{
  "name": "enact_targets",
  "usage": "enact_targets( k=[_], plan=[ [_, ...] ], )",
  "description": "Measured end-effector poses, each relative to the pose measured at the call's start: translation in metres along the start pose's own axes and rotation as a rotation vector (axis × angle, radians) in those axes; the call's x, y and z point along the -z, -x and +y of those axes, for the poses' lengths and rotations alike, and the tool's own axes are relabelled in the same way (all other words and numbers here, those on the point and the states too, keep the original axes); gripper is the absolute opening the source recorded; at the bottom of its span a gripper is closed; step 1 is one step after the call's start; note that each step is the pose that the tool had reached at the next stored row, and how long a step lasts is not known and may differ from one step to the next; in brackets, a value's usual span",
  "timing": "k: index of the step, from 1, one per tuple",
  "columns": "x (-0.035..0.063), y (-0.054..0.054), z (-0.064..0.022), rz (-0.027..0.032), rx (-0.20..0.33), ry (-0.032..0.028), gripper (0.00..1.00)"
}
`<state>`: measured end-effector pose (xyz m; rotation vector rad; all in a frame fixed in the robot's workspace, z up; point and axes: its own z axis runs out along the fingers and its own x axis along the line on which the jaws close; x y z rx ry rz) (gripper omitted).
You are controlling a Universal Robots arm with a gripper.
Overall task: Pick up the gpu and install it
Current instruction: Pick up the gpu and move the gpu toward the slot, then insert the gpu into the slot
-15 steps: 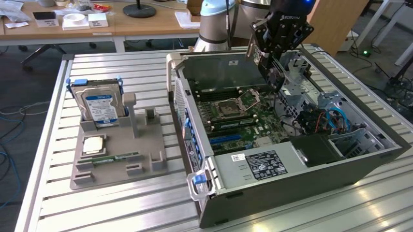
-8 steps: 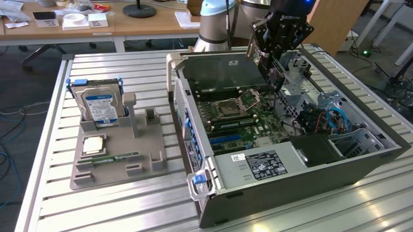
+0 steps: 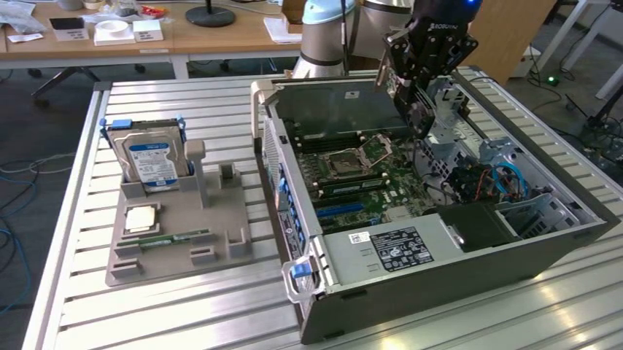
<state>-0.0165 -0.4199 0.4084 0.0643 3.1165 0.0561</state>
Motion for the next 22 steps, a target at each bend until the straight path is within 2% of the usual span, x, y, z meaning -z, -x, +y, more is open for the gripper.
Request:
enact_targets(
  k=[5, 18, 22],
  plan=[
    [-0.0002, 0.0046, 0.0002, 0.0, 0.0, 0.0, 0.26],
    [-0.0002, 0.0047, 0.0002, 0.0, 0.0, 0.0, 0.26],
    [-0.0003, 0.005, 0.0002, 0.0007, 0.021, 0.0004, 0.26]
  ],
)
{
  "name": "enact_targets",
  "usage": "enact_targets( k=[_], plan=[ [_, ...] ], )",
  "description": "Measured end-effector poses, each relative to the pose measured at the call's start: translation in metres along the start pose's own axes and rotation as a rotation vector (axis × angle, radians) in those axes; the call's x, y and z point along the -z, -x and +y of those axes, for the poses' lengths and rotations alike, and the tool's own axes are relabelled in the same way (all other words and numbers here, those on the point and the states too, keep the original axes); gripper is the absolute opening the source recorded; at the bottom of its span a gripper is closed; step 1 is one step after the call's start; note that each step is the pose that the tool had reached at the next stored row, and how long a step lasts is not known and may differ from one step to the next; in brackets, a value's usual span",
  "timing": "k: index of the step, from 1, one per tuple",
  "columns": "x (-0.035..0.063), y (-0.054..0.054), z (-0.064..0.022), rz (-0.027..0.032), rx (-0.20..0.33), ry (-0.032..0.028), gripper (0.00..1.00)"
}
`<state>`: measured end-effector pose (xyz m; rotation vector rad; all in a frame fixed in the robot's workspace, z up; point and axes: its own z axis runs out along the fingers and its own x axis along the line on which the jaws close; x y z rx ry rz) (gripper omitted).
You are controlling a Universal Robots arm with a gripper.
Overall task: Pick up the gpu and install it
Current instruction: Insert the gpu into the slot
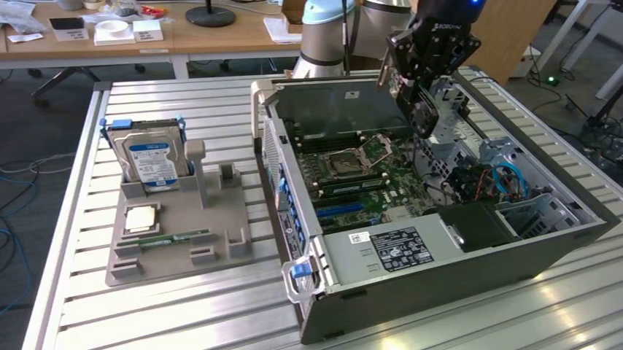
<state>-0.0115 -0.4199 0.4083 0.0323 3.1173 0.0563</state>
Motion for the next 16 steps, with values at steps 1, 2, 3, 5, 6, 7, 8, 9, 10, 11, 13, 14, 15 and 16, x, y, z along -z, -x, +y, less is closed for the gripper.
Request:
enact_targets(
  k=[1, 2, 3, 5, 6, 7, 8, 9, 10, 11, 13, 14, 15, 16],
  plan=[
    [-0.0001, 0.0001, 0.0, 0.0004, 0.011, 0.0002, 0.26],
    [-0.0002, 0.0002, 0.0, 0.0008, 0.023, 0.0006, 0.26],
    [-0.0004, 0.0002, 0.0, 0.0013, 0.035, 0.0009, 0.26],
    [-0.0006, 0.0004, 0.0, 0.0022, 0.059, 0.0014, 0.26],
    [-0.0007, 0.0004, 0.0, 0.0026, 0.071, 0.0017, 0.26],
    [-0.0008, 0.0005, 0.0, 0.003, 0.082, 0.0019, 0.26],
    [-0.0009, 0.0005, 0.0, 0.0038, 0.103, 0.0024, 0.26],
    [-0.001, 0.0006, 0.0, 0.0042, 0.115, 0.0028, 0.26],
    [-0.0013, 0.0006, -0.0001, 0.0051, 0.14, 0.0033, 0.26],
    [-0.0019, 0.0008, -0.0001, 0.0078, 0.213, 0.0049, 0.26],
    [-0.0025, 0.0012, -0.0001, 0.0111, 0.305, 0.0072, 0.26],
    [-0.0025, 0.0012, -0.0001, 0.0115, 0.317, 0.0075, 0.26],
    [-0.0026, 0.0013, -0.0001, 0.012, 0.329, 0.0077, 0.26],
    [-0.0027, 0.0014, -0.0001, 0.0124, 0.341, 0.0079, 0.26]
  ],
)
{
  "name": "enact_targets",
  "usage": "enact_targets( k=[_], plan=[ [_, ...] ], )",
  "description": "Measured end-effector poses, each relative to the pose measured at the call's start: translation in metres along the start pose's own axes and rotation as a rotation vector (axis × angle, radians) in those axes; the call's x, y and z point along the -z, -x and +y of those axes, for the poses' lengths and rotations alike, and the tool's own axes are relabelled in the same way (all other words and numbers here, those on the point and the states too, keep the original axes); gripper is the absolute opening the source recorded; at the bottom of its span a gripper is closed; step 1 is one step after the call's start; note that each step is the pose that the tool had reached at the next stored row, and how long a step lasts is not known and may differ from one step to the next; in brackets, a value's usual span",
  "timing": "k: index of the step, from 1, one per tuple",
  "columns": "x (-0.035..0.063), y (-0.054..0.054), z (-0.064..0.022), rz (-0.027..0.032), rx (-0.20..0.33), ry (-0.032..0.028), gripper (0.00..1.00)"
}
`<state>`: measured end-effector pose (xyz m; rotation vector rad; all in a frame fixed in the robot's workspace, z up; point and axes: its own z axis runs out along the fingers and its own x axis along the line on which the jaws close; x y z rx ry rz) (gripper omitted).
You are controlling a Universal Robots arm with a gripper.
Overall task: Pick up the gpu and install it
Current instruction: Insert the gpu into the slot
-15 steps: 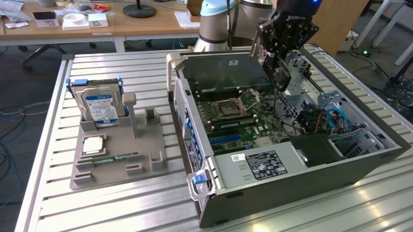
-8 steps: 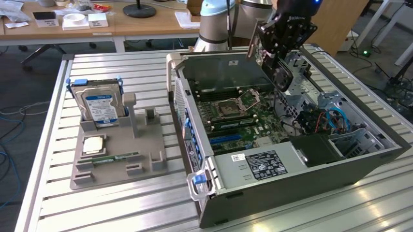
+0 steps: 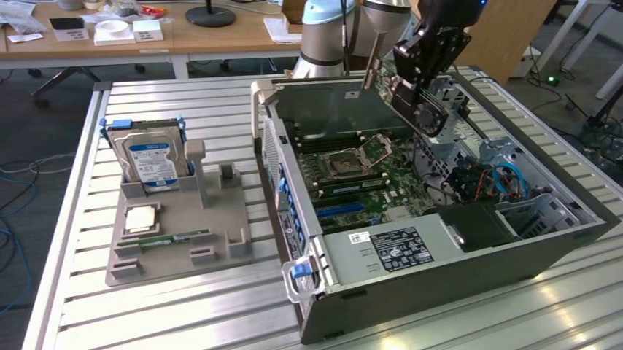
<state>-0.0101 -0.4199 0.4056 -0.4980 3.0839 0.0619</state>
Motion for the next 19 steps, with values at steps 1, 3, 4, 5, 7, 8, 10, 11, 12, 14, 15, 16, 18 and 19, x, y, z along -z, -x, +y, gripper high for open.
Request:
enact_targets(
  k=[1, 3, 4, 5, 7, 8, 10, 11, 12, 14, 15, 16, 18, 19],
  plan=[
    [-0.0001, 0.0001, 0.0, 0.0004, 0.011, 0.0003, 0.26],
    [-0.0002, 0.0002, -0.0001, 0.0012, 0.034, 0.0008, 0.26],
    [-0.0002, 0.0003, -0.0001, 0.0016, 0.044, 0.001, 0.26],
    [-0.0003, 0.0004, -0.0001, 0.002, 0.054, 0.0013, 0.26],
    [-0.0004, 0.0005, -0.0002, 0.0027, 0.075, 0.0017, 0.26],
    [-0.0005, 0.0005, -0.0002, 0.0031, 0.086, 0.0021, 0.26],
    [-0.0005, 0.0007, -0.0002, 0.0038, 0.106, 0.0025, 0.26],
    [-0.0006, 0.0008, -0.0003, 0.0042, 0.116, 0.0028, 0.26],
    [-0.0006, 0.0008, -0.0003, 0.0046, 0.126, 0.0029, 0.26],
    [-0.0007, 0.0009, -0.0003, 0.0054, 0.148, 0.0035, 0.26],
    [-0.0008, 0.001, -0.0004, 0.0058, 0.158, 0.0037, 0.26],
    [-0.0008, 0.0011, -0.0004, 0.0062, 0.169, 0.004, 0.26],
    [-0.0009, 0.0012, -0.0004, 0.007, 0.191, 0.0045, 0.26],
    [-0.001, 0.0012, -0.0005, 0.0073, 0.202, 0.0047, 0.26]
  ],
)
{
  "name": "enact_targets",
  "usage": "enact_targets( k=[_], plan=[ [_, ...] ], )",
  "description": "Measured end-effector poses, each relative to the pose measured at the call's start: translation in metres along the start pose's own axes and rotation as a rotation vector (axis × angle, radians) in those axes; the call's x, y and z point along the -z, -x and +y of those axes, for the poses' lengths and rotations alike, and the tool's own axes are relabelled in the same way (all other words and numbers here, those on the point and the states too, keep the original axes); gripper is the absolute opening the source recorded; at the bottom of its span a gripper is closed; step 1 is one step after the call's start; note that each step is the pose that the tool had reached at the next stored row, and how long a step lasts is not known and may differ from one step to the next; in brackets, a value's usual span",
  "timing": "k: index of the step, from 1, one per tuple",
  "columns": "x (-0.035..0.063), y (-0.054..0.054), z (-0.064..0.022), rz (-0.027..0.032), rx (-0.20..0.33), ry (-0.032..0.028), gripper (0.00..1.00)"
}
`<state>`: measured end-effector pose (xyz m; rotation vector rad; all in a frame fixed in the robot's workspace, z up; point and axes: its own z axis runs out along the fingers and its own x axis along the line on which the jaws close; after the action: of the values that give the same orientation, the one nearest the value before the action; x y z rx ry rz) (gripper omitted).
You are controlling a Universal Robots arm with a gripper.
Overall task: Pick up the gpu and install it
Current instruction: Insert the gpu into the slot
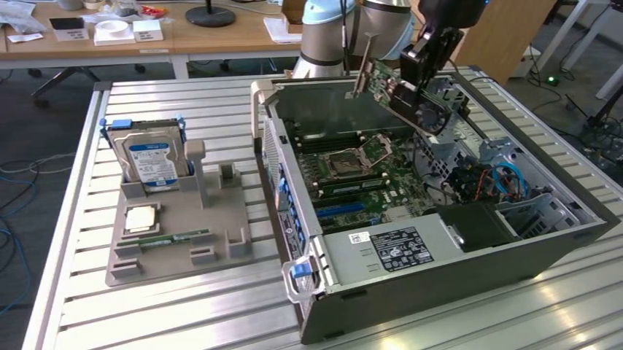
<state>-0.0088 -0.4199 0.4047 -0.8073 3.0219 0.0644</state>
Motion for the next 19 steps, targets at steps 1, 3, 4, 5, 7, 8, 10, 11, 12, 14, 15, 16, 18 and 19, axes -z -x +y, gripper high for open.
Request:
enact_targets(
  k=[1, 3, 4, 5, 7, 8, 10, 11, 12, 14, 15, 16, 18, 19],
  plan=[
    [0.0, 0.0, 0.0, 0.0004, 0.011, 0.0003, 0.26],
    [-0.0002, 0.0, 0.0, 0.0013, 0.036, 0.0009, 0.26],
    [-0.0002, 0.0001, -0.0001, 0.0018, 0.049, 0.0012, 0.26],
    [-0.0003, 0.0001, 0.0, 0.0023, 0.061, 0.0014, 0.26],
    [-0.0004, 0.0001, -0.0001, 0.0032, 0.086, 0.002, 0.26],
    [-0.0005, 0.0001, -0.0001, 0.0036, 0.099, 0.0023, 0.26],
    [-0.0006, 0.0001, -0.0001, 0.0046, 0.125, 0.0029, 0.26],
    [-0.0007, 0.0001, -0.0001, 0.0051, 0.138, 0.0032, 0.26],
    [-0.0008, 0.0001, -0.0001, 0.0056, 0.152, 0.0035, 0.26],
    [-0.001, 0.0001, -0.0001, 0.0065, 0.179, 0.0042, 0.26],
    [-0.001, 0.0001, -0.0001, 0.0071, 0.192, 0.0045, 0.26],
    [-0.0011, 0.0001, -0.0001, 0.0075, 0.206, 0.0047, 0.26],
    [-0.0012, 0.0001, -0.0001, 0.0086, 0.233, 0.0054, 0.26],
    [-0.0013, 0.0001, -0.0001, 0.009, 0.246, 0.0057, 0.26]
  ],
)
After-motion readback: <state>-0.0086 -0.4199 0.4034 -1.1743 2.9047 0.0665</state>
